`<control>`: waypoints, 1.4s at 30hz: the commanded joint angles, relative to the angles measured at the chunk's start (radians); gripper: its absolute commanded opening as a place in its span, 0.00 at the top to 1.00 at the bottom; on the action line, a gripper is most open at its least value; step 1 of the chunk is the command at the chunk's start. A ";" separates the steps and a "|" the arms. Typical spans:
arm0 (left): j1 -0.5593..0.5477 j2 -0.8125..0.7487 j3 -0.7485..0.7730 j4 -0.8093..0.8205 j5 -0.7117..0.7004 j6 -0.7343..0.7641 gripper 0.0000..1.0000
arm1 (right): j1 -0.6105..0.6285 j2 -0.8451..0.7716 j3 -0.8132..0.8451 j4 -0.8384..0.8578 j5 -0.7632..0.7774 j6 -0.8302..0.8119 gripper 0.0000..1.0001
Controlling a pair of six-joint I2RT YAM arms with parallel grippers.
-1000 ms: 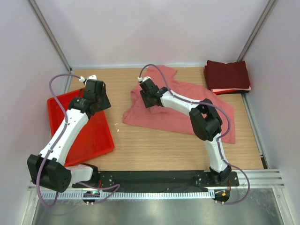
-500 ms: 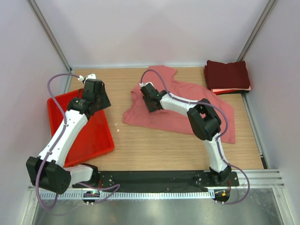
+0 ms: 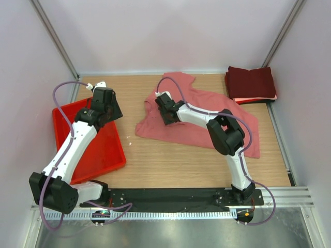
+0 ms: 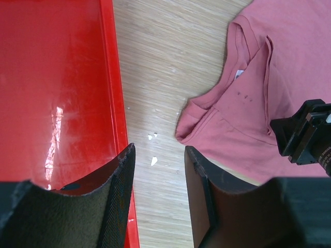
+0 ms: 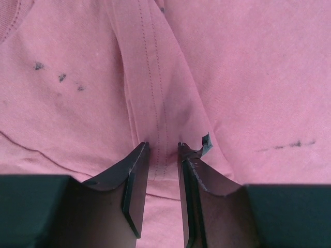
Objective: Fold and stack the t-shirts
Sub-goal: Fold the tshirt
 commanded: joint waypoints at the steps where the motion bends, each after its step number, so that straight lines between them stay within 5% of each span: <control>1: 0.006 -0.013 -0.007 0.038 0.010 -0.004 0.55 | 0.006 -0.097 0.023 -0.023 0.007 0.022 0.64; 19: 0.006 -0.019 -0.031 0.054 0.013 -0.009 0.56 | 0.023 -0.059 -0.060 0.037 -0.050 0.059 0.64; 30: 0.008 -0.017 -0.033 0.057 0.019 -0.012 0.56 | 0.023 -0.102 -0.076 0.041 0.069 0.051 0.99; 42: 0.006 -0.024 -0.039 0.057 0.018 -0.012 0.56 | 0.003 -0.152 -0.041 0.053 0.141 0.025 0.99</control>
